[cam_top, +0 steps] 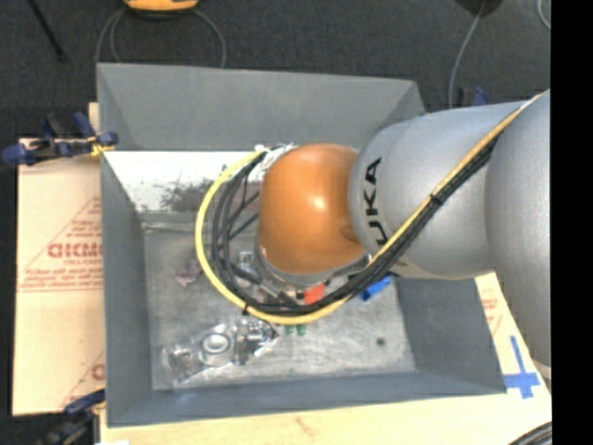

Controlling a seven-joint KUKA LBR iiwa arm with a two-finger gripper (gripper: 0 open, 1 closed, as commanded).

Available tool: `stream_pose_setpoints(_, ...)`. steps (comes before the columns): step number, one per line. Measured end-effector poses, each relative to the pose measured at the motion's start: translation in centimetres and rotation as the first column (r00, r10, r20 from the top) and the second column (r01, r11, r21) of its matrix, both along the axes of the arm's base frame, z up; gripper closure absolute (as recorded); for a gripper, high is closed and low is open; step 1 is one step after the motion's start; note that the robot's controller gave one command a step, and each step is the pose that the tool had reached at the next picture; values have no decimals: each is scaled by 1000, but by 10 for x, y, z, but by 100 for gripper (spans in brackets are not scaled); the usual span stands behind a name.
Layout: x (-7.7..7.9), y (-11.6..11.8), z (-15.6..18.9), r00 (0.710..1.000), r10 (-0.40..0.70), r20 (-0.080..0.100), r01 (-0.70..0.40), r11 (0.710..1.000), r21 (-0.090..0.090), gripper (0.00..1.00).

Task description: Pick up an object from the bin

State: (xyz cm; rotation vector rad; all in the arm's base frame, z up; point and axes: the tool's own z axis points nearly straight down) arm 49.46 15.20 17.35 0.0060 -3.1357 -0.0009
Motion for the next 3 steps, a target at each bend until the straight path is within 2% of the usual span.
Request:
stream_pose_setpoints(1, -11, 15, -97, 938, 344, 35, -344, 939, -3, 0)
stream_pose_setpoints(2, -19, 22, -72, 813, 583, 14, -583, 813, -3, 0)
stream_pose_setpoints(3, 2, -1, -73, 860, 511, 11, -511, 860, -1, 0)
